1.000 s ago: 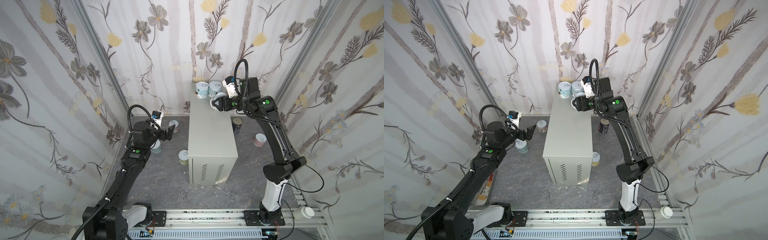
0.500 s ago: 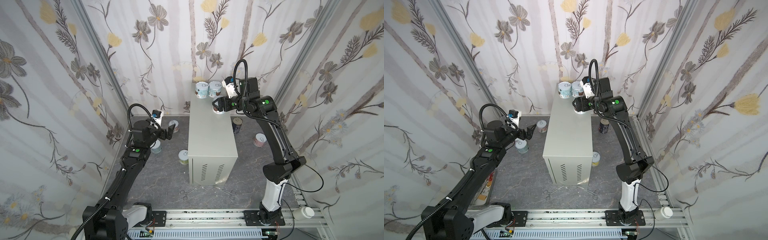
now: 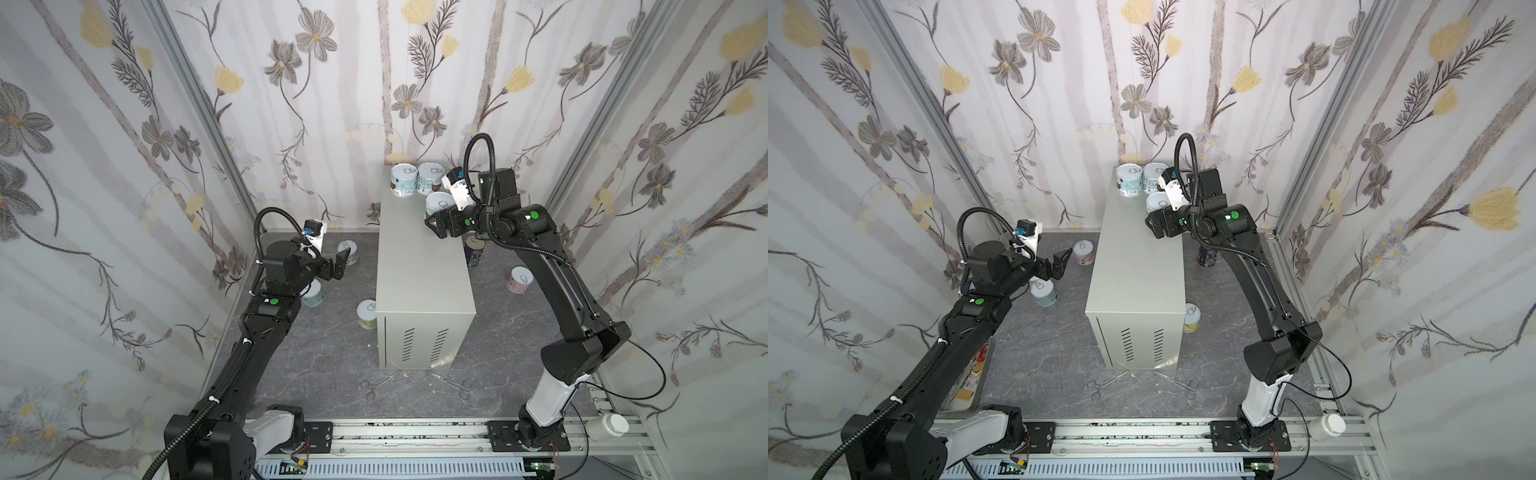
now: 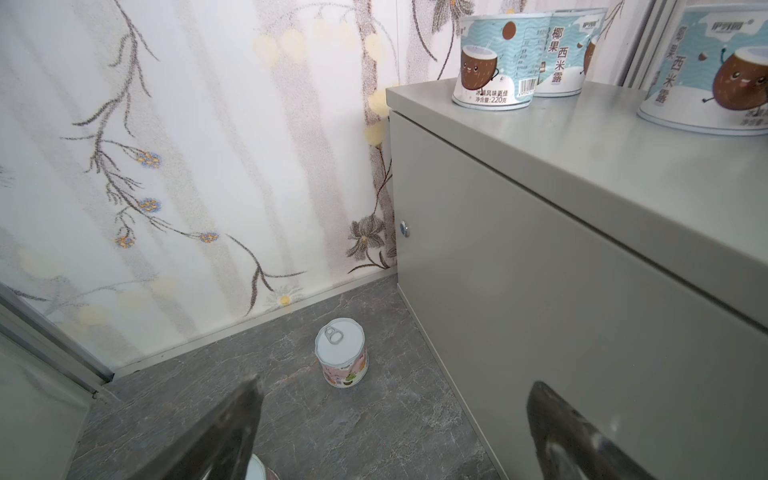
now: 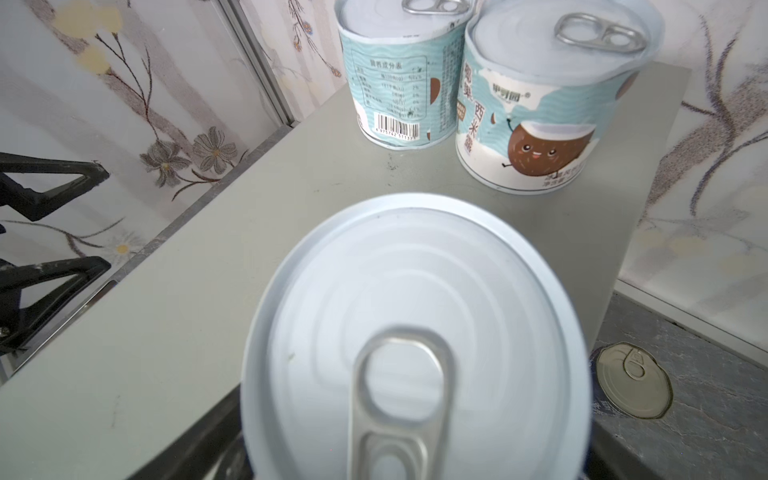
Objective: Place and organize the canned foods onto the counter
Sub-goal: 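Set the can down in front of the two cans and release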
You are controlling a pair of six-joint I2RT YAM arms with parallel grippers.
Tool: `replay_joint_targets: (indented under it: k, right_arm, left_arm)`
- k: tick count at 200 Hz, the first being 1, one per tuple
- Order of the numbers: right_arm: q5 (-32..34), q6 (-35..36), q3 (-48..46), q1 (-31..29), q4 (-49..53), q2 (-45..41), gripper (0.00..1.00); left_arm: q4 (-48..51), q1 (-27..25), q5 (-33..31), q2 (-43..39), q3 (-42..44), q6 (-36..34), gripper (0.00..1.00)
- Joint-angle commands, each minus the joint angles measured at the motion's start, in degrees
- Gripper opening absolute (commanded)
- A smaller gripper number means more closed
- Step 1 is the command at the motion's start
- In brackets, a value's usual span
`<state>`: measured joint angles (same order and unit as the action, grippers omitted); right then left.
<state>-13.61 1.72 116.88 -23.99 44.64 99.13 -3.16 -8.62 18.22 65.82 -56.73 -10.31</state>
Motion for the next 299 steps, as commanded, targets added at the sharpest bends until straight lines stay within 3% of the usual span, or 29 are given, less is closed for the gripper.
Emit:
replay_joint_targets:
  k: [1, 47, 108, 299]
  right_arm:
    - [1.4, 1.4, -7.7, -0.1, -11.5, -5.1, 0.93]
    - [2.8, 0.4, -21.9, -0.1, -22.9, -13.7, 0.87]
    - [2.5, -0.9, -27.2, -0.2, -27.9, -14.9, 0.79]
    - [3.1, -1.6, -21.3, 0.0, -29.0, -6.0, 0.72]
  left_arm:
    - [0.4, 0.0, 0.0, -0.6, -0.9, -0.7, 1.0]
    - [1.5, 0.0, -0.2, -0.3, -1.3, -0.8, 1.0]
    - [2.3, 0.0, -0.4, 0.2, -2.1, -0.5, 1.0]
    - [4.7, 0.0, -1.8, 0.6, -1.0, -0.9, 1.0]
